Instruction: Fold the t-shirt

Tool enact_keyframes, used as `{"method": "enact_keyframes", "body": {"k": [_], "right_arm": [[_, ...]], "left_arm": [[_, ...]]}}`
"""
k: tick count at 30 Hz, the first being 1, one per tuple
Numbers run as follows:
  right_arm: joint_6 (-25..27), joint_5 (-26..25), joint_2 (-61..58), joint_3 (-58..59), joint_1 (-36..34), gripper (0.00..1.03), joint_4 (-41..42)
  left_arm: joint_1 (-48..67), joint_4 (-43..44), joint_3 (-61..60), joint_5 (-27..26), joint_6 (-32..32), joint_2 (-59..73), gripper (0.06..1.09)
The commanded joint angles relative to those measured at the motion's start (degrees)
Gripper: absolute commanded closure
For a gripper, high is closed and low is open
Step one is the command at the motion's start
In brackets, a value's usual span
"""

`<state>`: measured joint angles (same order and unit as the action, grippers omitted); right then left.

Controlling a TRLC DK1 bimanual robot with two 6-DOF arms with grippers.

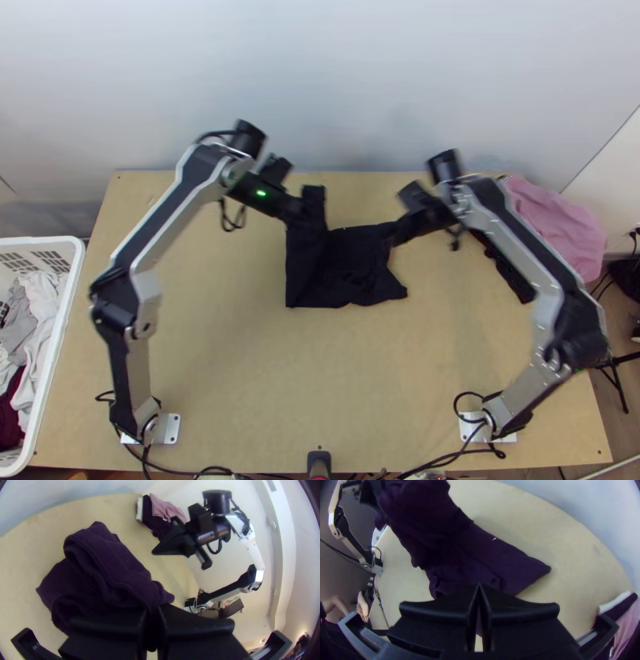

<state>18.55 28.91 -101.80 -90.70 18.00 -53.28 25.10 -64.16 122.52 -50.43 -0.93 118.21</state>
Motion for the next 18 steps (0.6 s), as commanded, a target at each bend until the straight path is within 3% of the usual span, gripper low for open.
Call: {"method": "enact_keyframes", "body": {"k": [1,6,11,15,16,18], "right_arm": [[-0.9,0.6,11.6,3.3,-10.6,1.0,-2.2],[-2.5,0.7,18.3,6.8,-14.9,1.0,-2.7],[-2.8,0.7,22.2,10.7,-17.3,1.0,-3.7],[-2.9,0.7,23.5,14.1,-17.3,1.0,-3.6],[-2.9,0.7,23.6,14.6,-17.4,1.0,-3.6],[-2.9,0.7,23.8,15.5,-17.3,1.0,-3.6]], "left_arm": [[8.5,1.8,4.2,1.0,-0.4,7.7,1.05],[11.0,6.4,7.6,2.4,0.1,16.3,1.05],[13.7,14.7,9.8,4.2,-4.0,21.4,1.04],[16.0,18.1,9.8,4.6,-4.2,23.1,0.92],[16.2,19.2,9.8,4.7,-4.2,23.6,0.75],[16.2,21.2,9.8,6.1,-4.5,24.3,0.1]]}}
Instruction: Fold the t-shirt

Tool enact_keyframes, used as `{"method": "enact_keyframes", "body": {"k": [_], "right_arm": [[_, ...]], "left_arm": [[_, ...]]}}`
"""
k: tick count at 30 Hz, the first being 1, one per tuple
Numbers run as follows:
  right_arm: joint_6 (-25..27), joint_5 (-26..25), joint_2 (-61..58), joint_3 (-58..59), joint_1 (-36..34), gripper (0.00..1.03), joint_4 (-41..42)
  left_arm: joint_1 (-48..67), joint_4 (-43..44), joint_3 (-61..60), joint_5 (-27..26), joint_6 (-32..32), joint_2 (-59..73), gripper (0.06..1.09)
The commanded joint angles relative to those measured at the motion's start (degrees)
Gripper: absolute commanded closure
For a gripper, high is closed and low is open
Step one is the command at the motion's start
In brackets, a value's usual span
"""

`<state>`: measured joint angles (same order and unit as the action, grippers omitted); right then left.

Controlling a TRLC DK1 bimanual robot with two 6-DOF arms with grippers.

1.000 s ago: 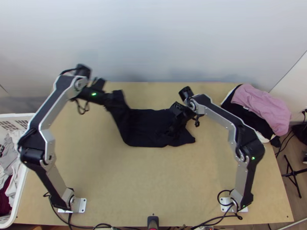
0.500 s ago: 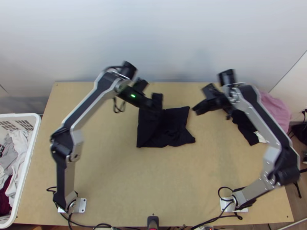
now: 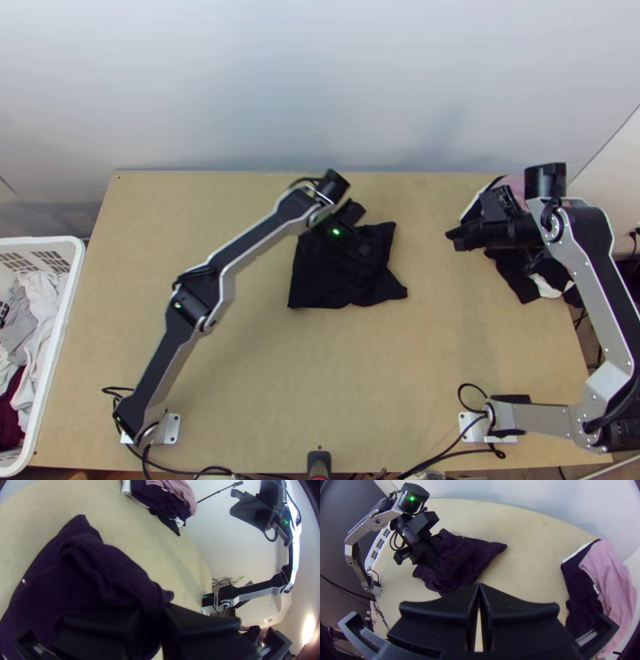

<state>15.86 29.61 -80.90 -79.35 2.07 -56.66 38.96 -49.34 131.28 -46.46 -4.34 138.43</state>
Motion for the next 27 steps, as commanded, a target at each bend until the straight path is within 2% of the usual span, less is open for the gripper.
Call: {"method": "enact_keyframes", "body": {"k": [1,3,8,13,17,23,25,27], "right_arm": [[-0.3,0.0,3.0,4.5,-1.3,1.0,-0.2],[-0.6,0.0,3.0,4.6,-1.3,0.94,-0.2],[-0.7,0.0,3.2,4.9,-1.5,0.94,-0.2],[-0.7,0.0,3.4,5.0,-1.4,0.91,-0.2],[-0.7,0.0,3.4,4.6,-1.9,0.9,-0.2],[-0.9,0.0,3.5,5.6,-3.4,0.9,-0.2],[-1.0,0.0,3.6,6.0,-2.9,0.9,-0.2],[-1.3,0.0,3.6,5.9,-2.0,0.9,-0.2]], "left_arm": [[2.3,7.4,1.0,2.2,-1.7,4.3,0.1],[2.3,8.6,1.0,2.1,-3.8,3.6,0.1],[3.0,8.7,0.9,-3.3,-8.1,-0.4,0.1],[4.0,14.7,0.9,-8.7,-18.9,-6.6,0.1],[5.8,18.2,1.0,-11.8,-23.9,-10.3,0.1],[3.3,16.6,0.0,-12.3,-22.9,-11.5,0.1],[0.7,12.1,-3.7,-11.6,-18.1,-12.7,0.1],[-2.0,4.3,-9.9,-5.0,-8.2,-15.3,0.1]]}}
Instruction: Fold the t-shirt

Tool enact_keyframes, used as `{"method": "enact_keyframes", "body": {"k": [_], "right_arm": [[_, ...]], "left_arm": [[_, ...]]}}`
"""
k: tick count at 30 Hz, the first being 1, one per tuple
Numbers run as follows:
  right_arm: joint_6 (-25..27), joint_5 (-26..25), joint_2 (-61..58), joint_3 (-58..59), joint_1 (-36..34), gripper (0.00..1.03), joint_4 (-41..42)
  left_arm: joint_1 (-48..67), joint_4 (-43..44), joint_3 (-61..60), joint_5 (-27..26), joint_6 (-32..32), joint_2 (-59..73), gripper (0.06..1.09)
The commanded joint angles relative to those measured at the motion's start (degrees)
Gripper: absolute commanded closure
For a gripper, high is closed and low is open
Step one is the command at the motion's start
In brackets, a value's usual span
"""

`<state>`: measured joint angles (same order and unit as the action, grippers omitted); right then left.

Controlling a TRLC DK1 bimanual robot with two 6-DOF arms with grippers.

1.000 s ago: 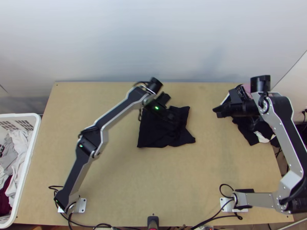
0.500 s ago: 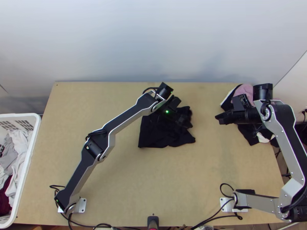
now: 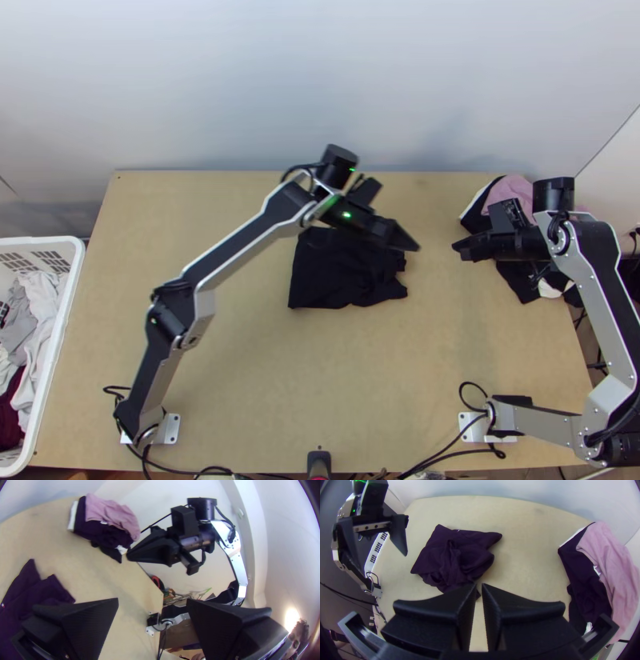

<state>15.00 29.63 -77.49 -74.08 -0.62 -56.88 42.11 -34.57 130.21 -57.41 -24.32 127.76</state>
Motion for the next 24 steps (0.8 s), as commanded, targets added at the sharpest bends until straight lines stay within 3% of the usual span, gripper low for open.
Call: {"method": "enact_keyframes", "body": {"k": [1,4,8,10,11,12,13,14,15,17,24], "right_arm": [[-0.5,0.0,0.2,0.4,1.0,0.9,0.0],[-0.6,0.0,-0.2,-0.2,2.0,0.9,0.0],[-0.6,0.0,-1.0,0.1,5.4,0.9,0.0],[-0.6,-0.1,-1.5,0.3,8.5,0.9,0.0],[-0.7,-0.1,-2.0,0.0,9.9,0.9,0.0],[-1.3,-0.1,-2.9,-0.5,11.3,0.94,0.0],[-2.7,-0.2,-4.2,-1.2,12.8,1.0,0.2],[-4.3,-0.4,-5.7,-2.0,14.1,1.0,0.3],[-5.2,-0.4,-7.2,-2.8,15.6,1.0,0.4],[-5.1,-0.4,-10.4,-4.6,18.8,1.0,0.9],[-3.9,-1.4,-21.9,-15.6,26.4,1.0,1.8]], "left_arm": [[-6.6,-12.0,-12.5,7.8,15.0,-6.1,0.1],[-9.9,-8.9,-23.2,12.8,20.5,-11.6,0.11],[-14.6,-9.7,-26.0,17.2,23.0,-11.3,0.15],[-15.5,-9.9,-26.7,25.9,27.5,-11.1,0.23],[-15.7,-9.9,-26.9,30.6,29.8,-10.6,0.3],[-15.9,-10.5,-26.8,33.3,31.1,-9.9,0.45],[-16.5,-11.0,-26.2,33.9,31.1,-8.7,0.65],[-17.4,-11.5,-25.5,33.8,29.4,-7.7,0.86],[-18.1,-11.2,-25.3,33.3,26.8,-6.8,0.92],[-18.7,-10.5,-25.5,32.2,25.5,-5.3,0.97],[-18.1,-3.7,-26.9,32.8,21.0,-2.3,0.99]]}}
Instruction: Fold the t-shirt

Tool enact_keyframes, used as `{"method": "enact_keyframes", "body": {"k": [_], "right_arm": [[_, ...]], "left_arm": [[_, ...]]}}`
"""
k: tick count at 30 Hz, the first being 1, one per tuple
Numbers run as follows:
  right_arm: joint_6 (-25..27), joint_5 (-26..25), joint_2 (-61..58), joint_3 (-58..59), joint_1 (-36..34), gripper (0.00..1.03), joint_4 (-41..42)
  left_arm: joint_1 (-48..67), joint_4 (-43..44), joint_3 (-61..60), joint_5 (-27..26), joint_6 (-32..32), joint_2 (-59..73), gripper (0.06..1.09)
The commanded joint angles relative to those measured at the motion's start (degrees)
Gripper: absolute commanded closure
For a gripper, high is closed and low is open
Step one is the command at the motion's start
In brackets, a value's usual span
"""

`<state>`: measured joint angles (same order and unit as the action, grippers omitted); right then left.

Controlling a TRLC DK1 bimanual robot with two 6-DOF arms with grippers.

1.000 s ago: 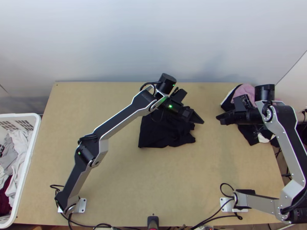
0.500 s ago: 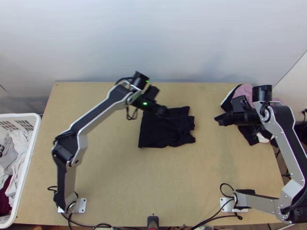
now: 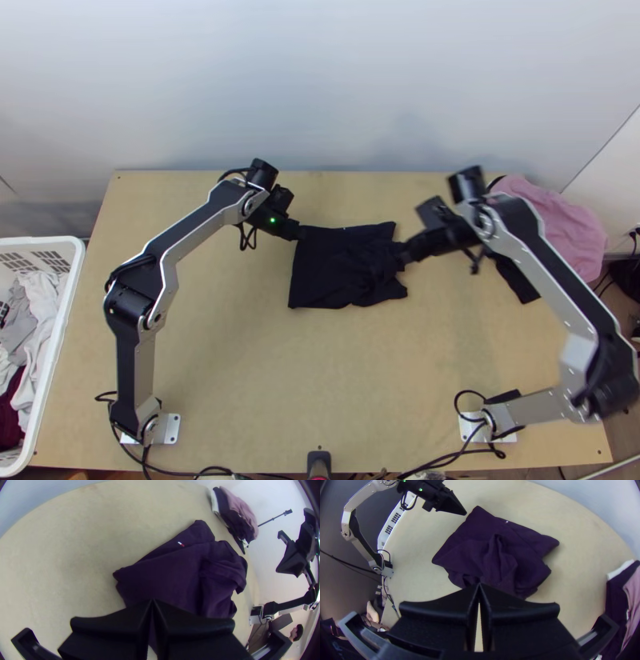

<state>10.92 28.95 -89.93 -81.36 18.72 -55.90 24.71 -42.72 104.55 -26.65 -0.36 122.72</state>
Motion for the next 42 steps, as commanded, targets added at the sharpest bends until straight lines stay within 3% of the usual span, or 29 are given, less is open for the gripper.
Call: {"method": "enact_keyframes", "body": {"k": [1,8,19,24,26,30,35,38,42], "right_arm": [[0.2,-1.0,-11.1,-9.7,7.4,1.0,1.1],[1.1,-1.7,-21.8,-18.7,7.2,1.0,1.7],[2.1,-1.8,-29.3,-21.4,11.1,1.0,3.7],[2.7,-1.8,-31.2,-23.0,11.3,1.0,3.7],[2.8,-2.0,-31.8,-22.4,11.3,1.0,3.7],[3.1,-2.2,-32.0,-20.9,11.2,1.0,5.1],[3.6,-4.1,-32.6,-20.9,11.4,1.0,7.2],[3.8,-4.3,-33.3,-21.2,11.7,1.0,7.6],[4.5,-5.5,-33.8,-20.7,12.4,1.0,7.6]], "left_arm": [[-0.7,4.9,-1.1,2.6,-3.3,3.3,0.99],[-1.3,4.7,0.8,1.7,-8.1,3.8,0.99],[0.3,4.7,0.4,0.9,-8.1,2.4,0.99],[0.4,4.7,0.5,-8.0,-8.8,-0.4,0.99],[1.2,4.8,-0.9,-7.5,-7.6,0.3,0.99],[2.2,6.2,-4.1,-1.5,-7.5,2.4,0.99],[3.9,6.8,-5.3,-1.4,-7.0,2.4,0.99],[4.8,6.8,-4.8,4.5,-6.1,3.1,0.99],[5.8,6.5,-5.2,5.2,-5.9,3.8,0.99]]}}
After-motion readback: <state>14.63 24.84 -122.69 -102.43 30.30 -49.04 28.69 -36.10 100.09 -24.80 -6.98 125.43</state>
